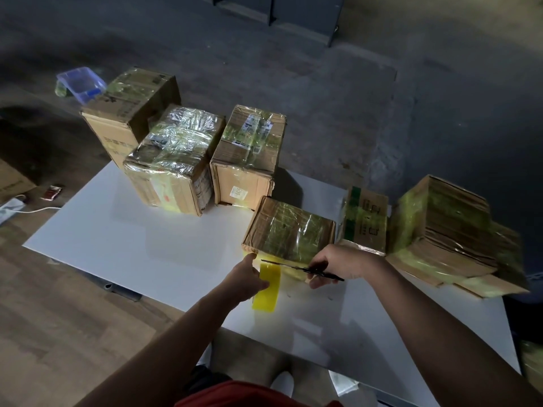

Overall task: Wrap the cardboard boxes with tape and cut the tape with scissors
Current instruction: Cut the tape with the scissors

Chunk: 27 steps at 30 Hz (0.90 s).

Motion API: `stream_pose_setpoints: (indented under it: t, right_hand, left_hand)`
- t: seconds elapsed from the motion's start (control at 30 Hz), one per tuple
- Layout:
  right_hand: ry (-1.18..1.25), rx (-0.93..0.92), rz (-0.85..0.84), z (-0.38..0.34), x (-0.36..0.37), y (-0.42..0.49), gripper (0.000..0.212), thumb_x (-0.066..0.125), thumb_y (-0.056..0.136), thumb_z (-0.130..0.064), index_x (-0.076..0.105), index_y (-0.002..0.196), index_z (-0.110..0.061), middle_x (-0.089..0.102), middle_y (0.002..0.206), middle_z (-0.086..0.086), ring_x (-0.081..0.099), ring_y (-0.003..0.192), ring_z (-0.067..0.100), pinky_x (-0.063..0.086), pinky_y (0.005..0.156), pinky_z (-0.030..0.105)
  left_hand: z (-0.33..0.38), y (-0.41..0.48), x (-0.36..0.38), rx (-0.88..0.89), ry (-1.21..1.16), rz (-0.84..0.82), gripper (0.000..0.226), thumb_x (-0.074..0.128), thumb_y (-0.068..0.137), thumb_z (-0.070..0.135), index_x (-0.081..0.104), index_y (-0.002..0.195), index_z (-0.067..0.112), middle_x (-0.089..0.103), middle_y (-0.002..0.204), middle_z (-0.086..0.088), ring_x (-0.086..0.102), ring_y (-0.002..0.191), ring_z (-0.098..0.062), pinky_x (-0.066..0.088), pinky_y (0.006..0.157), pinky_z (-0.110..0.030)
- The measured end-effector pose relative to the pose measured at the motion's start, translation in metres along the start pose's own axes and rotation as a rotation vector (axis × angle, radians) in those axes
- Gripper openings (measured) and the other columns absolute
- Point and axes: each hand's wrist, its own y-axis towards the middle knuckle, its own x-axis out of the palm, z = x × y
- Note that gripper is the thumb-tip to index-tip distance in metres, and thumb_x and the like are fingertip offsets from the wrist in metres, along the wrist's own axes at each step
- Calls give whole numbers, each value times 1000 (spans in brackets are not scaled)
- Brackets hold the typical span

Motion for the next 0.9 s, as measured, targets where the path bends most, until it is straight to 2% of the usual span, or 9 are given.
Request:
stream_pose_setpoints:
  t: [0.13,0.23,0.4,0.47,0.57,0.63,0.73,0.8,0.9]
  right_hand:
    - [-12,-40,25,7,1,-1,15,83,71,-37,75,81,-29,63,57,-13,50,49,3,40,47,15]
    - [-15,-48,19,5,1,-3,19,83,71,-39,75,83,-27,60,55,-12,50,48,2,41,51,17]
    - [-92,1,31,-7,1,-6,29,81,68,-53,73,83,-29,61,59,-13,54,54,2,43,54,17]
    - [-172,33,46,-10,3,-5,29,80,67,-55,71,79,-30,61,65,-13,55,61,5,42,57,21]
    - [-260,43,59,-14,8,-5,30,78,69,-57,70,79,-30,62,75,-8,55,69,8,40,61,25]
    - [-245,46,75,-12,8,-8,32,78,68,-58,69,81,-30,62,77,-9,56,71,8,41,62,25]
    - [-235,69,99,-6,9,-18,34,78,66,-58,70,84,-30,65,80,-7,57,71,8,41,62,24]
    - [-200,90,112,4,12,-25,28,78,70,-52,72,86,-30,68,83,-5,58,72,9,42,62,24]
    - [-81,130,161,26,17,-40,23,76,78,-44,73,96,-29,70,88,-2,62,76,17,44,65,27]
  left_hand:
    - [3,0,-3,5,34,-18,82,68,86,10,18,152,14,52,134,-14,58,113,-30,52,92,-37]
    - [4,0,-6,15,67,-35,81,68,87,10,19,151,13,51,136,-15,56,115,-28,51,96,-39]
    - [2,2,-7,27,95,-34,84,69,86,10,17,152,12,51,137,-16,56,115,-27,51,96,-37]
    - [1,2,-6,30,108,-58,90,69,85,10,11,154,15,53,135,-15,55,115,-26,50,93,-32]
    - [-4,2,-5,37,74,-82,99,70,85,8,1,155,20,59,112,-10,57,95,-19,48,75,-25]
    - [-7,4,-8,52,53,-72,99,70,85,8,1,154,20,58,105,-7,57,89,-18,50,68,-22]
    - [-8,6,-11,45,83,-64,91,71,85,10,11,153,14,59,120,-9,56,100,-20,48,74,-21]
    - [-8,6,-7,34,110,-76,72,70,85,11,30,144,8,58,127,-12,55,102,-19,46,73,-19]
    - [-8,7,3,29,181,-85,41,66,87,11,53,125,5,58,117,-9,53,94,-16,41,63,-16]
